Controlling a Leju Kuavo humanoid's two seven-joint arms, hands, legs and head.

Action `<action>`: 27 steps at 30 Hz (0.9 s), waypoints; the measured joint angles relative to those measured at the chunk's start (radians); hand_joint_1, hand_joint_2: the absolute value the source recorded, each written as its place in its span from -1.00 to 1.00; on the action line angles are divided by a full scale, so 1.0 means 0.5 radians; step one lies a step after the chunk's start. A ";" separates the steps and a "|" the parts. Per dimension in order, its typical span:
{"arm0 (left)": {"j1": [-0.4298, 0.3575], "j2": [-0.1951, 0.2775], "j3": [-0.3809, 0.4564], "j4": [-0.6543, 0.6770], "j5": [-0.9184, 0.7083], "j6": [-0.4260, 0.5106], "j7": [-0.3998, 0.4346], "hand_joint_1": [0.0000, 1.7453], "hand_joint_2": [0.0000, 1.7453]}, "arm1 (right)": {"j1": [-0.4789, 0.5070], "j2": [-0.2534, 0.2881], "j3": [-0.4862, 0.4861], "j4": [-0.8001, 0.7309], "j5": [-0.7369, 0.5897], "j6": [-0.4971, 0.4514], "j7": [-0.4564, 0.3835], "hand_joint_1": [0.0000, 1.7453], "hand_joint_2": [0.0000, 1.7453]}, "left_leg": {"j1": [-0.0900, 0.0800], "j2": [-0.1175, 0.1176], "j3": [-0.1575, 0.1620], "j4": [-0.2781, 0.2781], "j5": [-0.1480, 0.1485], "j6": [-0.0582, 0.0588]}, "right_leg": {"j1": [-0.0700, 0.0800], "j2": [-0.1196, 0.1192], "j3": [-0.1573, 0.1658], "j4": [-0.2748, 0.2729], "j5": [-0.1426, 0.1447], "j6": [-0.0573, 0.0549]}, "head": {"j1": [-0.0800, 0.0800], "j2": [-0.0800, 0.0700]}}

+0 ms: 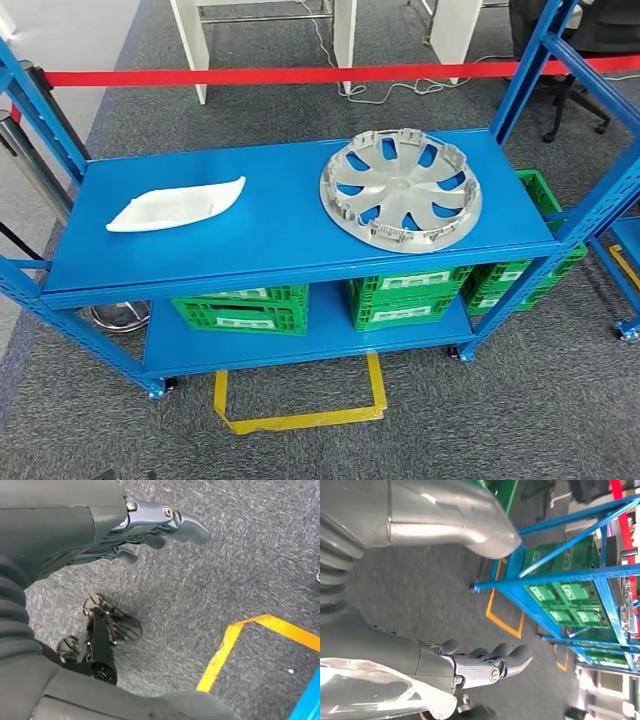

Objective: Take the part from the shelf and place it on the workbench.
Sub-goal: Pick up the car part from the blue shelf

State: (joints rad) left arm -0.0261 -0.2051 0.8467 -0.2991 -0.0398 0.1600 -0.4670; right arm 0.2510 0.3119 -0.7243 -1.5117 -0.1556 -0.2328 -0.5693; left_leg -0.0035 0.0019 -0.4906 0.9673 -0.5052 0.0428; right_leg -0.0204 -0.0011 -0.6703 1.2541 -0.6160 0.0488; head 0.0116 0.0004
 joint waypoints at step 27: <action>-0.130 0.027 0.126 0.000 -0.366 0.236 -0.194 -1.00 -1.00 | 0.401 -0.003 1.025 -1.200 0.790 -0.396 -0.153 -1.00 1.00 | 0.006 -0.001 -0.113 0.071 0.035 -0.024 | 0.007 0.003 0.147 -0.294 0.083 -0.021 | -0.003 0.000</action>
State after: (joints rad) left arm -0.0913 -0.1915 0.9095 -0.2991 -0.2226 0.2781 -0.5641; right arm 0.4514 0.3105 -0.2119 -2.1116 0.2391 -0.4307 -0.6460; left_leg -0.0007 0.0015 -0.5472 1.0026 -0.4876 0.0308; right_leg -0.0168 0.0005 -0.5967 1.1072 -0.5747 0.0384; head 0.0099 0.0004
